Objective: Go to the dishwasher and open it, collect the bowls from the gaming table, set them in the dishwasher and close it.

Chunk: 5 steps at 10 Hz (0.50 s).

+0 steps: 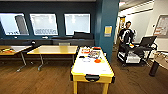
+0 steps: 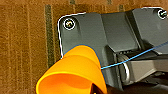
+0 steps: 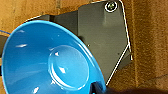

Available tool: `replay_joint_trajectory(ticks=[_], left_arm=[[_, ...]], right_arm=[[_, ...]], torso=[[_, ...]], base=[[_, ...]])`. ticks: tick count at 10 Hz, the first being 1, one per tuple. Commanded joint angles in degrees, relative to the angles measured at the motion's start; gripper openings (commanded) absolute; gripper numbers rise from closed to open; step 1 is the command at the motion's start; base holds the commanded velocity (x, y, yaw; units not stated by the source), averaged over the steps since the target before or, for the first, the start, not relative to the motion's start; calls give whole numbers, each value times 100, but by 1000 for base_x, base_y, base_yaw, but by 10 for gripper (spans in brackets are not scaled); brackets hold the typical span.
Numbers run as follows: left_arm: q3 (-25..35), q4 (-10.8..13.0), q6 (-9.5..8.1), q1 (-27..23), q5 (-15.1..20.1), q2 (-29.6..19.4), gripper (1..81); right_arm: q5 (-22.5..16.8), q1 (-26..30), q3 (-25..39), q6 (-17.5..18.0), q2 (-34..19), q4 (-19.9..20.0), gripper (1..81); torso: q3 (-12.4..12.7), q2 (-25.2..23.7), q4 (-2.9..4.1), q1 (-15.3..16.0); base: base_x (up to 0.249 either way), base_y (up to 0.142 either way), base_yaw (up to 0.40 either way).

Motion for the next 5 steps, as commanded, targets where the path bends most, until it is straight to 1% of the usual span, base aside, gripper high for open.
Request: replay_joint_trajectory(ticks=[1,2,5], left_arm=[[-16,23,2,-271,322,-54,10],[-16,23,11,-271,322,-63,10],[-25,40,2,-271,330,-28,10]], right_arm=[[-264,197,13,-20,-41,-52,10],[-264,197,4,-20,-41,-52,10],[-256,188,4,-20,-41,-61,10]], torso=[[0,0,0,0],[0,0,0,0],[0,0,0,0]], base=[[0,0,-97],[0,0,-157],[0,0,-373]])
